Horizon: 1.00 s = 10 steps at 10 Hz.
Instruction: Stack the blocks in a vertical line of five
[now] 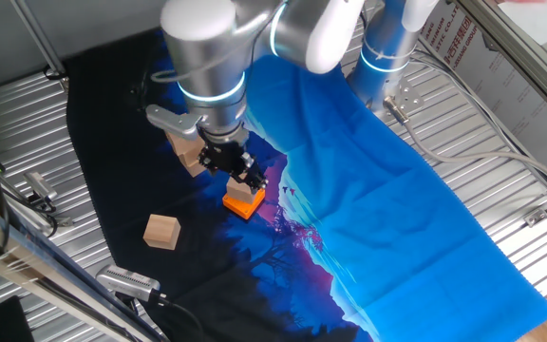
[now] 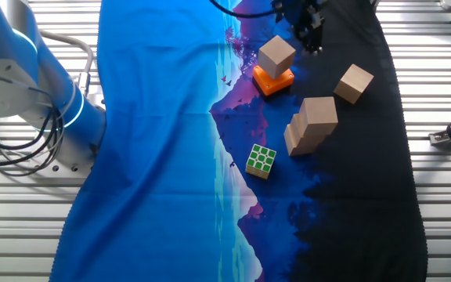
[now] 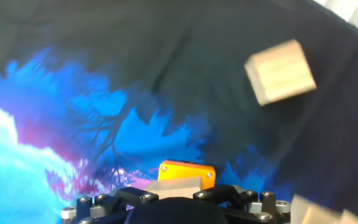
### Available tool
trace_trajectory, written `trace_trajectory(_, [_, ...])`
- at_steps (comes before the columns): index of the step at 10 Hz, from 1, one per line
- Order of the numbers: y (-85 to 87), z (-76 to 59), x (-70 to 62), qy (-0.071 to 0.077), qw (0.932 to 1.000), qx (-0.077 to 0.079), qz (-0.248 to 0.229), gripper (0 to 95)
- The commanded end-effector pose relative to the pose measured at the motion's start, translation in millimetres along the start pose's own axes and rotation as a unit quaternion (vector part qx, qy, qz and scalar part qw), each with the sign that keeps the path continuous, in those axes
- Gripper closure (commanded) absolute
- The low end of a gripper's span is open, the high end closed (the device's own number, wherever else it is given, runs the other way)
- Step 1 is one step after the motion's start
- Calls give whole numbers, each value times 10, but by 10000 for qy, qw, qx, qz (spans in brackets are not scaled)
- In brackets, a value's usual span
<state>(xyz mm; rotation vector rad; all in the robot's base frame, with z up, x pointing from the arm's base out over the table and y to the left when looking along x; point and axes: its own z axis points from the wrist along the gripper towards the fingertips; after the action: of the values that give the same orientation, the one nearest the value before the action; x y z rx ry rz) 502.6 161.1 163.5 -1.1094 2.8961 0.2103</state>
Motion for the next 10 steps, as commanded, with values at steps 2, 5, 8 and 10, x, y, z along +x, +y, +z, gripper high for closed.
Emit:
trace_trajectory(2, [-7, 9, 17, 106, 9999, -99, 37, 0])
trace_trajectory(5, [-6, 5, 16, 513, 9945, 670, 618, 0])
trace_trajectory(8, [-3, 2, 10, 561, 9877, 1134, 915, 0])
trace_trajectory(10, [-4, 2, 12, 670, 9817, 1366, 1148, 0])
